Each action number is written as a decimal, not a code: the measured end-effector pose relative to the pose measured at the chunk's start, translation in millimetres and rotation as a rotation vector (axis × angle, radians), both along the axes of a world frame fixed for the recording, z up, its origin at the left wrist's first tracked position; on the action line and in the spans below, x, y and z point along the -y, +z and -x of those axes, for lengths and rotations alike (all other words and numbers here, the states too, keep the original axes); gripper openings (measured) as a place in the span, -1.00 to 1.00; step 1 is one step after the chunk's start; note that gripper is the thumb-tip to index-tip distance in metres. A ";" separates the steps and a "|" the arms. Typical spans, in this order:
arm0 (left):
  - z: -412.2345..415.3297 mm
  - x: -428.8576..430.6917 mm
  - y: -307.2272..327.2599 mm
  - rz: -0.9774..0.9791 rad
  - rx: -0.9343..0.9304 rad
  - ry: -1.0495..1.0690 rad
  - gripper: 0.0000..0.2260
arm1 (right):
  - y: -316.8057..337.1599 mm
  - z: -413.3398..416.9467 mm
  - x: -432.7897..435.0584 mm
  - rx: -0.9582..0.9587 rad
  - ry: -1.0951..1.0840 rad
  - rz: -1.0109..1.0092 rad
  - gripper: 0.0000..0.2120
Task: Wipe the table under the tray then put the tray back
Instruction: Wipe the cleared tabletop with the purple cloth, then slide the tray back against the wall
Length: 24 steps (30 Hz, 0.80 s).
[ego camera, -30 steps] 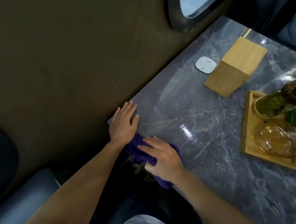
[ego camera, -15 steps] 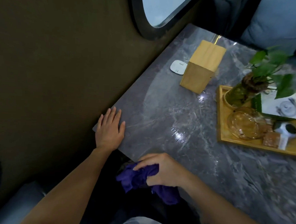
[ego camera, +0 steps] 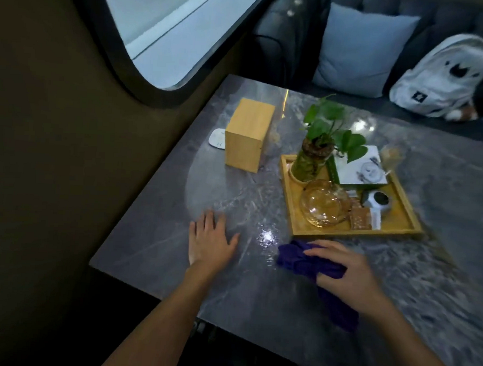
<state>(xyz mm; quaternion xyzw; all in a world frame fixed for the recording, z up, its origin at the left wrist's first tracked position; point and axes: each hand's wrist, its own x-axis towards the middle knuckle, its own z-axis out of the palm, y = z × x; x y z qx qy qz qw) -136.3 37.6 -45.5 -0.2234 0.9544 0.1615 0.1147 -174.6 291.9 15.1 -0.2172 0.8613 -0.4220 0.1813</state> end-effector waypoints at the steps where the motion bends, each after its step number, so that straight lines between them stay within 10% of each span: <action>1: 5.6 -9.8 -0.2 -0.002 -0.004 -0.026 -0.44 | -1.3 0.2 -13.2 -0.029 -0.056 -0.014 -0.59; 8: 26.0 -57.2 2.4 -0.027 -0.041 -0.127 -0.49 | -44.5 -6.2 -80.5 -0.268 -0.152 -0.345 -0.55; 24: 87.5 -63.9 42.0 -0.188 0.089 0.052 -0.67 | 18.8 84.0 -103.4 0.363 0.036 -0.260 -0.56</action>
